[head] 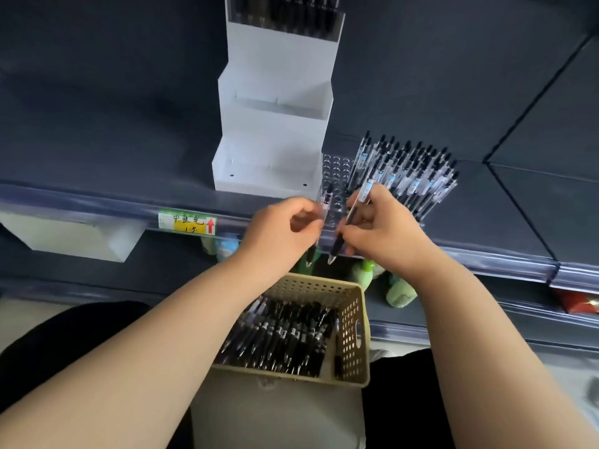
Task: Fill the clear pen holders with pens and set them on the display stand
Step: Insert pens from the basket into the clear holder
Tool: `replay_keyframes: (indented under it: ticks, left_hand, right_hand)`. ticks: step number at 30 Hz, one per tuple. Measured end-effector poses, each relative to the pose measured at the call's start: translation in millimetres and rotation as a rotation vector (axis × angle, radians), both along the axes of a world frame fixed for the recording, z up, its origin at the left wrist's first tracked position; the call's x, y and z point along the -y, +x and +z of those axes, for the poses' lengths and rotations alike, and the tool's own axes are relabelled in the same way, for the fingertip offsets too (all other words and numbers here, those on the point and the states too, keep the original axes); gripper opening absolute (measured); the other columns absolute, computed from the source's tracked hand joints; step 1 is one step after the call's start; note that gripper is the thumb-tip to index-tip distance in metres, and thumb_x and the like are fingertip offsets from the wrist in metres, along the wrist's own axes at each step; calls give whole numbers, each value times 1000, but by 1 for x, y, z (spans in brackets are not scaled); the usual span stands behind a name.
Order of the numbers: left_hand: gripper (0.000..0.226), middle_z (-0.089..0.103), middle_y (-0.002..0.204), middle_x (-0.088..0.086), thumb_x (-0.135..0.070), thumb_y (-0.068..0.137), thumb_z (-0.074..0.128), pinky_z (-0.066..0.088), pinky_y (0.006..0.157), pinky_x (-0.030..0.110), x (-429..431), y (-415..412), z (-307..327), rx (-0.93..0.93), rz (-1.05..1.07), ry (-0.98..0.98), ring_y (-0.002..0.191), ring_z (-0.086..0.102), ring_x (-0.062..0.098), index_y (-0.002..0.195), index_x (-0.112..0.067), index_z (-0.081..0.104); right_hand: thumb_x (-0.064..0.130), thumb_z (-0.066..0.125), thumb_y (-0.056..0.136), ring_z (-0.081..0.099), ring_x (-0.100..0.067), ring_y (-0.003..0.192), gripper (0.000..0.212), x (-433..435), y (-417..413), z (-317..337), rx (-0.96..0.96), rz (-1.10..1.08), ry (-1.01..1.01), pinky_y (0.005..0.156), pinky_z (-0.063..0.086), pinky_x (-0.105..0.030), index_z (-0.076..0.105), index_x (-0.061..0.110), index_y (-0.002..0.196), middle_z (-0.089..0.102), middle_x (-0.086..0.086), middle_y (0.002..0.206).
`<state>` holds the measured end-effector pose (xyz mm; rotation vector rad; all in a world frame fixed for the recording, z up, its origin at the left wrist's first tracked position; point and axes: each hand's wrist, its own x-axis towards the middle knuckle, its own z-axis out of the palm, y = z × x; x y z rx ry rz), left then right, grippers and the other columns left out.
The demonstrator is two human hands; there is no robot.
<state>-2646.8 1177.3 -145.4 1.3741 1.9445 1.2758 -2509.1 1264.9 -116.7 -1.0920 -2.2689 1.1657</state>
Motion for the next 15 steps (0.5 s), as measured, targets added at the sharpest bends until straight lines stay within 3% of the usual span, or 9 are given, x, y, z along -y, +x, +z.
replay_keyframes:
  ticks: [2, 4, 7, 11, 15]
  left_hand:
    - [14, 66, 94, -16, -22, 88, 63, 48, 77, 11, -7, -5, 12, 34, 14, 44, 87, 60, -3, 99, -29, 65]
    - [14, 67, 91, -16, -19, 87, 64, 47, 73, 6, -18, -9, 23, 95, 41, 115, 84, 61, -5, 95, -30, 65]
    - [16, 68, 87, -17, -17, 86, 66, 51, 80, 16, -39, -14, 36, 163, 75, 217, 81, 63, -2, 91, -32, 65]
    - [16, 67, 84, -17, -18, 86, 66, 50, 77, 13, -68, -17, 48, 125, 44, 278, 78, 62, -3, 93, -32, 65]
    - [17, 68, 84, -19, -15, 84, 68, 48, 73, 7, -83, -18, 36, 140, 48, 296, 79, 62, -7, 92, -30, 66]
  right_hand:
    - [4, 57, 85, 61, -12, 46, 23, -9, -5, 12, -49, -18, 61, 46, 43, -23, 40, 11, 98, 67, -8, 69]
    - [10, 50, 90, 62, -25, 50, 13, -20, -10, 27, -165, -53, 69, 47, 43, -31, 40, 18, 93, 68, -12, 72]
    - [21, 43, 96, 63, -33, 56, 10, -35, -18, 52, -378, -147, 51, 46, 42, -33, 45, 20, 85, 69, -10, 75]
    - [28, 51, 93, 53, -16, 43, 12, -54, -24, 73, -376, -252, 233, 47, 40, -25, 51, 20, 84, 68, -1, 59]
    - [27, 58, 90, 53, -1, 44, 18, -68, -25, 66, -287, -312, 360, 51, 41, -21, 41, 29, 96, 69, 7, 63]
